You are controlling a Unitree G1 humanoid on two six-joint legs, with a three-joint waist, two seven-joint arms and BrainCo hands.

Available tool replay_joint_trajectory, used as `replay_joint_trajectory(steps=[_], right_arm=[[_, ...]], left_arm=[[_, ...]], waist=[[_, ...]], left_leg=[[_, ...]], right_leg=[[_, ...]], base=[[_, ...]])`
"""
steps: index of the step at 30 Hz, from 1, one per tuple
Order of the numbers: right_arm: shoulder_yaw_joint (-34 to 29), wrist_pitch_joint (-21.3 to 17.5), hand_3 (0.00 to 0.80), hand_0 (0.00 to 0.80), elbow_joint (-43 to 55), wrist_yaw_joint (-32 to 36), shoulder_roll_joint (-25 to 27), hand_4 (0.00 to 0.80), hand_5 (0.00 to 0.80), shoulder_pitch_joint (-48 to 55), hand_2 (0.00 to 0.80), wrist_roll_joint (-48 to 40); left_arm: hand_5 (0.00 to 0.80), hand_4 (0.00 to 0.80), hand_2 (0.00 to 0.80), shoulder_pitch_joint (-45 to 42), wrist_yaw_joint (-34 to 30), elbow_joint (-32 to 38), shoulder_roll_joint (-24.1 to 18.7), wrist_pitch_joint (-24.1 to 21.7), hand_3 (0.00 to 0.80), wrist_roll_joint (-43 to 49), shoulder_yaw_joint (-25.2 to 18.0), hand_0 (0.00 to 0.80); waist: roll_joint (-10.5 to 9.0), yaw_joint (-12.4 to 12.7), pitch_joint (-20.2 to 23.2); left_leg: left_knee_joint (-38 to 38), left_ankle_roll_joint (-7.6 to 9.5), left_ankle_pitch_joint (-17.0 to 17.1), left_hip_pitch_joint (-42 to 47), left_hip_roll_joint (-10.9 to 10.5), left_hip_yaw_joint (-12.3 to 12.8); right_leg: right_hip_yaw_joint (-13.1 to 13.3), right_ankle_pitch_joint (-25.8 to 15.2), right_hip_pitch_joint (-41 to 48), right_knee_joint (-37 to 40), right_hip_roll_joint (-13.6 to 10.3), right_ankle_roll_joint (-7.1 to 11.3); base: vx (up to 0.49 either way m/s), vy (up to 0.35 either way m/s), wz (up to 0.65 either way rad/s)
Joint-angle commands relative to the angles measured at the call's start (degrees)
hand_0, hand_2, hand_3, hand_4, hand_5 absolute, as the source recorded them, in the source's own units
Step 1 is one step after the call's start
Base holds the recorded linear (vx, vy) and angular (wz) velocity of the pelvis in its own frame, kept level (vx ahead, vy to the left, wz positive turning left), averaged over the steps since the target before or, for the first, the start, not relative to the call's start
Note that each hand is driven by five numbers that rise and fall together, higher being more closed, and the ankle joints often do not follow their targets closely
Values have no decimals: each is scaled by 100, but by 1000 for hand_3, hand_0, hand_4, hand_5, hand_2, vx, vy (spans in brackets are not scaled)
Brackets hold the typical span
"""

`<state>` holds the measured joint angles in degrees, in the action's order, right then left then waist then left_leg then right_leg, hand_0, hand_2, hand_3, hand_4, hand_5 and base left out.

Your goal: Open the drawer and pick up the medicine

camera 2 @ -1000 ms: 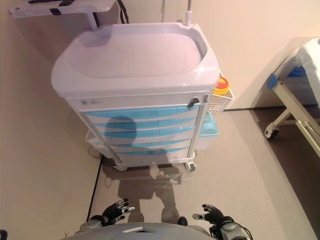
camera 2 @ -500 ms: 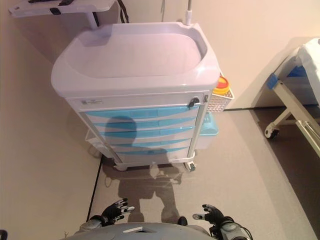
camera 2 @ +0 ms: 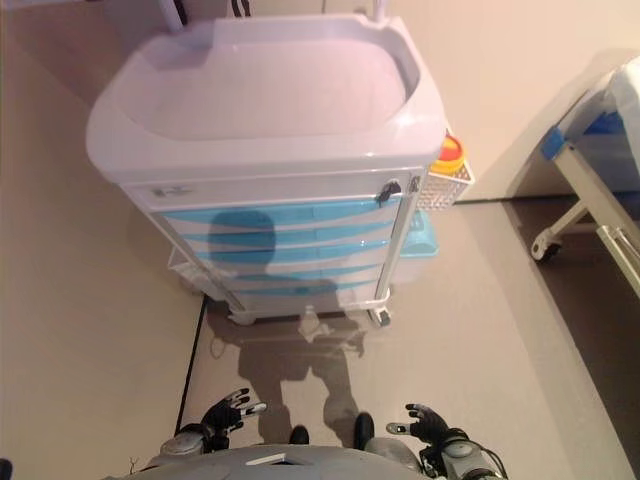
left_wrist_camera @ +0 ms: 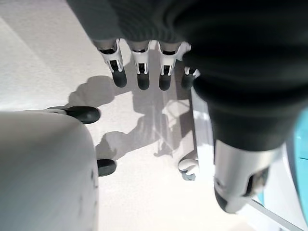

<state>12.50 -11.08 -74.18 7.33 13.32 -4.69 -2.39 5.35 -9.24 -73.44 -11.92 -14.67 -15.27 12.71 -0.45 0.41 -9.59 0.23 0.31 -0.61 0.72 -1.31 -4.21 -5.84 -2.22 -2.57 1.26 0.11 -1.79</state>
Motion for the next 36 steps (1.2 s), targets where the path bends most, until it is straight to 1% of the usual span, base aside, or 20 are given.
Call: replay_joint_trajectory(steps=[1, 4, 7, 10, 14, 19, 20, 26, 29, 32, 36], right_arm=[[302, -353, 0, 0, 212, -202, 12, 0, 0, -345, 0, -478], [373, -466, 0, 0, 313, -374, 44, 0, 0, -552, 0, -431], [472, -448, 0, 0, 415, -513, 80, 0, 0, -706, 0, -535], [488, -493, 0, 0, 472, -577, 143, 0, 0, -818, 0, -601], [511, -527, 0, 0, 547, -609, 233, 0, 0, -929, 0, -708], [567, -575, 0, 0, 630, -675, 318, 0, 0, -1053, 0, -919], [589, -580, 0, 0, 673, -694, 348, 0, 0, -1064, 0, -955], [584, -582, 0, 0, 760, -660, 496, 0, 0, -1058, 0, -1043], [606, -602, 0, 0, 775, -629, 541, 0, 0, -1047, 0, -1049], [636, -595, 0, 0, 787, -584, 597, 0, 0, -1056, 0, -1042], [675, -563, 0, 0, 860, -543, 668, 0, 0, -1022, 0, -1020]], left_arm=[[0, 0, 0, 481, 100, 10, 90, -334, 0, -253, 169, 0], [0, 0, 0, 677, 259, 91, 86, -470, 0, -288, 254, 0], [0, 0, 0, 864, 379, 190, 24, -618, 0, -305, 344, 0], [0, 0, 0, 1028, 439, 276, -35, -758, 0, -443, 379, 0], [0, 0, 0, 1188, 455, 391, -147, -849, 0, -677, 328, 0], [0, 0, 0, 1290, 480, 601, -199, -980, 0, -967, 291, 0], [0, 0, 0, 1321, 513, 697, -207, -949, 0, -1032, 299, 0], [0, 0, 0, 1390, 600, 820, -225, -1131, 0, -1282, 287, 0], [0, 0, 0, 1435, 654, 915, -245, -1266, 0, -1414, 280, 0], [0, 0, 0, 1504, 499, 1084, -287, -1520, 0, -1790, 236, 0], [0, 0, 0, 1579, 359, 1492, -336, -1737, 0, -2215, 233, 0]], waist=[[-125, 70, -504], [-112, 50, -864], [-127, 55, -1117], [-138, 55, -1341], [-121, 57, -1525], [-115, 6, -1716], [-122, -10, -1739], [-139, -62, -1829], [-150, -86, -1867], [-155, -115, -1913], [-159, -156, -1951]], left_leg=[[570, 341, -129, -751, -281, 445], [747, 377, -34, -1226, -272, 488], [1002, 418, 14, -1736, -327, 507], [1425, 445, -40, -2241, -406, 513], [1908, 453, -137, -2801, -448, 517], [2414, 434, -280, -3424, -454, 601], [2512, 436, -296, -3560, -451, 619], [3035, 456, -463, -4049, -435, 636], [3070, 460, -460, -4141, -411, 649], [3064, 453, -426, -4181, -394, 661], [3045, 428, -376, -4195, -379, 672]], right_leg=[[72, 355, -666, -1124, -125, 289], [120, 281, -1220, -1391, -118, 301], [191, 237, -1705, -1624, -71, 294], [203, 284, -2177, -1993, -48, 250], [169, 363, -2688, -2412, -36, 186], [232, 397, -3261, -2775, 35, 106], [246, 389, -3402, -2839, 58, 87], [290, 443, -3907, -3263, 129, 15], [311, 429, -3997, -3292, 170, -2], [345, 404, -4034, -3281, 226, -21], [369, 364, -4032, -3241, 267, -29]], base=[[-234, -9, 9], [-142, 11, 9], [-88, 18, -12], [-77, 30, -5], [-48, 38, 0], [-16, 27, -8], [0, 0, 0], [4, 19, 1], [9, 9, -5], [8, 9, 1], [28, 33, -1]])
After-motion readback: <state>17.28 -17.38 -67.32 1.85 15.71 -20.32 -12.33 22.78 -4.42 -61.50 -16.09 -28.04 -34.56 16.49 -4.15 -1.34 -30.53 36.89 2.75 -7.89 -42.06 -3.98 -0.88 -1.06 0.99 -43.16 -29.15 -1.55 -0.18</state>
